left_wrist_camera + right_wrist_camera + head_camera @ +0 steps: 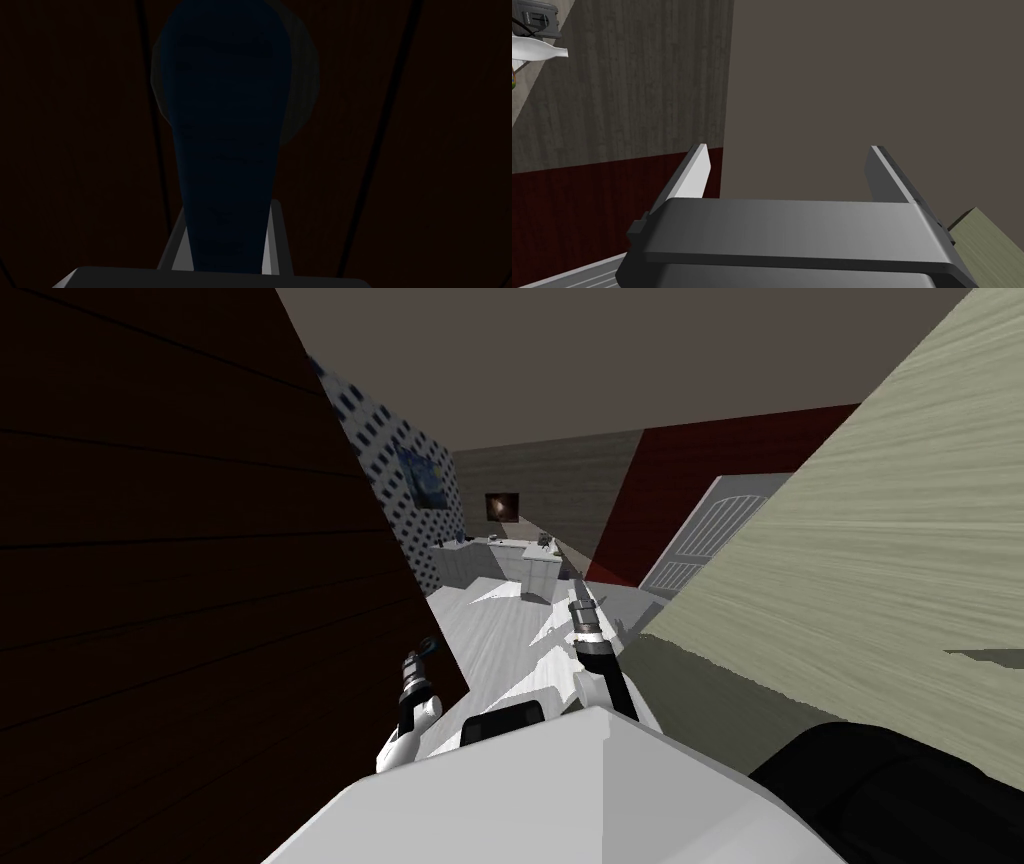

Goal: Push the door open

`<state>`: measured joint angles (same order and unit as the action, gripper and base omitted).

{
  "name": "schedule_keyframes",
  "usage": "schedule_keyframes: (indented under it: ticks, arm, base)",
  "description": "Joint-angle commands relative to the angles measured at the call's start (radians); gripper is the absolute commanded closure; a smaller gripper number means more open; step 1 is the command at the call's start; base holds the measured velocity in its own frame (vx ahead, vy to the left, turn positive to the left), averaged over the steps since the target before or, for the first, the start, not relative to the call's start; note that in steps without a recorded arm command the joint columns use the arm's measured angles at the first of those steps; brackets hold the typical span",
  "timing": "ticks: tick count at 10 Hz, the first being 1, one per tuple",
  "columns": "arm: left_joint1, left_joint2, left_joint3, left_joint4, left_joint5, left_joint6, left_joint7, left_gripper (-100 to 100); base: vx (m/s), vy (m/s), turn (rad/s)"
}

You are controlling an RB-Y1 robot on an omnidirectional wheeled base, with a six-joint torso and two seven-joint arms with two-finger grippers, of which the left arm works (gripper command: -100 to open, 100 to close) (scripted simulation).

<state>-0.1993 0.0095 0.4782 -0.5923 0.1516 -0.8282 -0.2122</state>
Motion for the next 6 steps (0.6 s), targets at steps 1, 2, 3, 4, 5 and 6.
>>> schedule_keyframes:
  ticks: [1,2,3,4,5,6]
  arm:
    - [-0.004,-0.017,0.019,-0.013,0.010,0.000,-0.010,100]
    - [-0.004,-0.027,0.025,-0.013,0.013,-0.001,-0.013,100]
    - [0.000,-0.016,0.024,-0.009,0.012,0.002,-0.011,100]
    - [0.001,0.008,0.047,-0.010,0.026,-0.001,-0.020,100]
    - [0.001,0.012,0.052,-0.011,0.029,-0.002,-0.022,100]
    - [0.000,0.020,0.066,-0.012,0.037,-0.003,-0.028,100]
  base:
    - [0.143,-0.012,0.052]
    - [0.159,-0.041,0.054]
    - [0.061,-0.015,0.040]
    - [0.134,0.008,0.030]
    - [0.190,-0.012,0.033]
    - [0.211,-0.021,0.024]
